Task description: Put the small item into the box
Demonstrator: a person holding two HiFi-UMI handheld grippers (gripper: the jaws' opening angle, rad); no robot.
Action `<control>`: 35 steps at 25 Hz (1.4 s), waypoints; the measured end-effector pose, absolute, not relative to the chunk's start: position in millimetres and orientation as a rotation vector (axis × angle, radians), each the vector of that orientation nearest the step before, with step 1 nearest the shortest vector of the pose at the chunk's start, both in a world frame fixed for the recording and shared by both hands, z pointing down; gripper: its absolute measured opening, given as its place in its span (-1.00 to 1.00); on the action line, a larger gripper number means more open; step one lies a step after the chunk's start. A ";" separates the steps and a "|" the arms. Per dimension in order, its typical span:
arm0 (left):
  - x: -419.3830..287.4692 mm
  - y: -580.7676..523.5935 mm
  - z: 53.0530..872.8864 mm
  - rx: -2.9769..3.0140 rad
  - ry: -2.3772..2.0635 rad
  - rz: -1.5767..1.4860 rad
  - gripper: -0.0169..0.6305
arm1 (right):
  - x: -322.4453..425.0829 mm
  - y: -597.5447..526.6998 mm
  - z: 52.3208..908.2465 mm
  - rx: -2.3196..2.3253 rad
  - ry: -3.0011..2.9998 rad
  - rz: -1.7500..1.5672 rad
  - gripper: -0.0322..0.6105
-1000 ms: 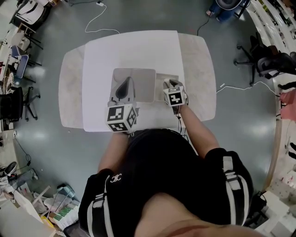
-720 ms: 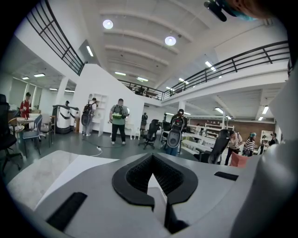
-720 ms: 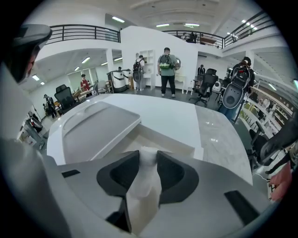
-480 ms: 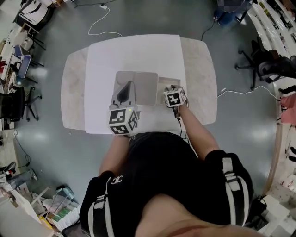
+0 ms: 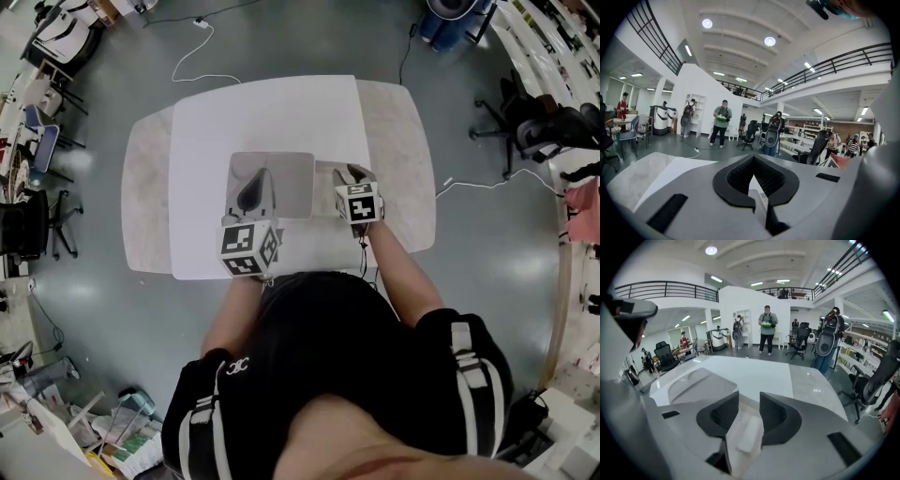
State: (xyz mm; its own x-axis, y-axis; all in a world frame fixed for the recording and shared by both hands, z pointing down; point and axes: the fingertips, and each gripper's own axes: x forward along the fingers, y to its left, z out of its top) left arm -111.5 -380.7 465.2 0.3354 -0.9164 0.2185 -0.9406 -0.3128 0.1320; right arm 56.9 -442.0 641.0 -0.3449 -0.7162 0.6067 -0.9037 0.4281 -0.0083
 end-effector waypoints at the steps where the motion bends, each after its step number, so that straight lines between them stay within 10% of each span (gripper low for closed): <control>1: -108.7 -381.2 465.3 2.373 -1.670 0.150 -0.93 | 58.3 -442.6 629.3 1.389 -2.185 0.450 -0.50; 20: -41.6 -396.9 449.5 2.552 -1.468 0.145 -0.93 | 109.9 -392.2 399.0 1.892 -2.664 -0.043 -0.86; 35: -20.0 -391.8 440.7 2.619 -1.405 0.124 -0.93 | 170.7 -369.9 391.2 2.126 -2.415 -0.179 -0.86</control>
State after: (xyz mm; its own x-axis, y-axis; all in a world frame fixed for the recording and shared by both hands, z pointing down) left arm -20.0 -391.8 440.7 0.5535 -0.8189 0.1515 -0.8328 -0.5430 0.1077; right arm 170.7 -369.9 391.2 -0.1275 -0.9827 -0.1339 -0.9918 0.1246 0.0300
